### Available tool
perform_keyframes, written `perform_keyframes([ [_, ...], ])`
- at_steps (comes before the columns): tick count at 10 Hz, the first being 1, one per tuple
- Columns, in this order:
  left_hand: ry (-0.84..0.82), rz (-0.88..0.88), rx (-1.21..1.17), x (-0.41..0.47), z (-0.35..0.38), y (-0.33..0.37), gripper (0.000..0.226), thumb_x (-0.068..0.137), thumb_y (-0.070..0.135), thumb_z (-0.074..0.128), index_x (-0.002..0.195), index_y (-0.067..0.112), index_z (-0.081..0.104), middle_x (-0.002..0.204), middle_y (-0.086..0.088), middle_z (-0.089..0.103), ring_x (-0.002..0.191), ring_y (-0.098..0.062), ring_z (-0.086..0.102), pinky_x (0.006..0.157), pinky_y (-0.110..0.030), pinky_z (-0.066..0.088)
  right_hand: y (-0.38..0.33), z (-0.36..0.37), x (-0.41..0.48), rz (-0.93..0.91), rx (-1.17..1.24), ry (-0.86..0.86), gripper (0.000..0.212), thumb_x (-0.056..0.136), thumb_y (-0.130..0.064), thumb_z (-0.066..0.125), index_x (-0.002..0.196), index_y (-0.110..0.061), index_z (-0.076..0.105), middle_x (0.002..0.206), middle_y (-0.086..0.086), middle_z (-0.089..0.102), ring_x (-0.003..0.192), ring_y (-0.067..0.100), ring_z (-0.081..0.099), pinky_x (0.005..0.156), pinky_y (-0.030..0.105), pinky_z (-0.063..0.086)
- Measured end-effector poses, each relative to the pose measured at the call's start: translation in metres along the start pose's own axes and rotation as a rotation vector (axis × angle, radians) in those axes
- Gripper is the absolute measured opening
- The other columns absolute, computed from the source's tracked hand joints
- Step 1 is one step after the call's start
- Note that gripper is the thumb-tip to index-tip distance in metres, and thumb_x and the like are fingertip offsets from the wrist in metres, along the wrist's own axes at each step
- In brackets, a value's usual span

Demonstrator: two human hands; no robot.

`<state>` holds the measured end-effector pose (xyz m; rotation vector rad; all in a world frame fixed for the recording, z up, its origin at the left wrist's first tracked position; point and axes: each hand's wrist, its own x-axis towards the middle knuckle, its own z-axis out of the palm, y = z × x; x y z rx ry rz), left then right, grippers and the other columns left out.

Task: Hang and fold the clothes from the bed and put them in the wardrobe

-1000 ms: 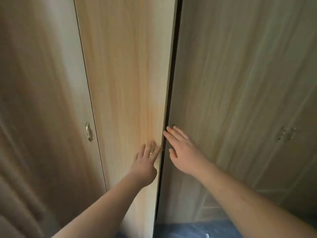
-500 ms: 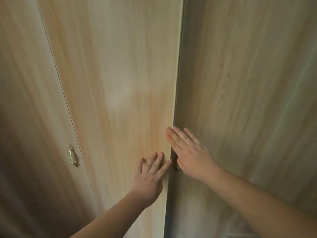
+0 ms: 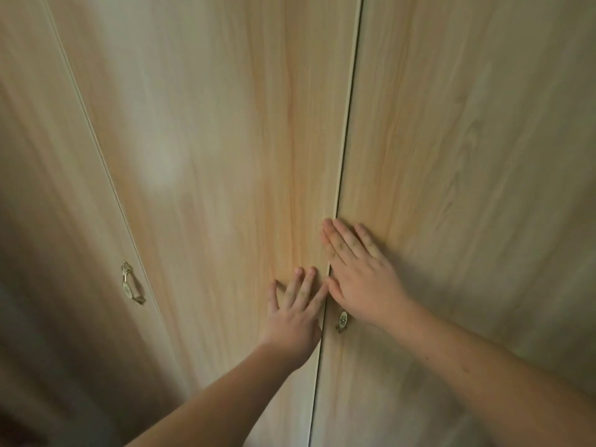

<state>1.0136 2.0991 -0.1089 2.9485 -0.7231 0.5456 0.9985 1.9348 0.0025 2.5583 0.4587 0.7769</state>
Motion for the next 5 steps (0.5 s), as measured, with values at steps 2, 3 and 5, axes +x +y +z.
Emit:
perform_keyframes([
  [2,-0.078,-0.023,0.019,0.006,0.005,0.001,0.082,0.083,0.039,0.025,0.156,0.030,-0.012,0.164,-0.003,-0.019,0.150,-0.027,-0.022,0.115,-0.067,0.010,-0.004,0.003,0.005,0.019,-0.031,-0.021,0.074,0.100,-0.043,0.028,0.156,-0.002,0.004,0.165,0.014,-0.006,0.152,0.027,-0.011,0.123,0.048,0.006],
  [3,-0.147,-0.006,0.005,0.006,-0.011,-0.001,0.083,0.088,0.035,0.033,0.154,0.034,-0.017,0.160,0.001,-0.033,0.144,-0.023,-0.037,0.119,-0.062,0.001,-0.007,-0.004,0.004,0.036,-0.042,-0.065,0.076,0.096,-0.041,0.033,0.156,-0.002,0.007,0.165,0.013,-0.004,0.153,0.026,-0.008,0.122,0.047,0.007],
  [5,-0.313,0.051,-0.130,-0.013,-0.076,-0.007,0.079,0.097,0.034,0.046,0.157,0.033,-0.006,0.164,-0.001,-0.021,0.151,-0.023,-0.021,0.123,-0.051,0.000,-0.024,-0.042,-0.004,0.139,0.177,-0.245,0.072,0.100,-0.046,0.030,0.158,-0.012,0.003,0.166,0.002,-0.007,0.152,0.017,-0.009,0.124,0.042,0.001],
])
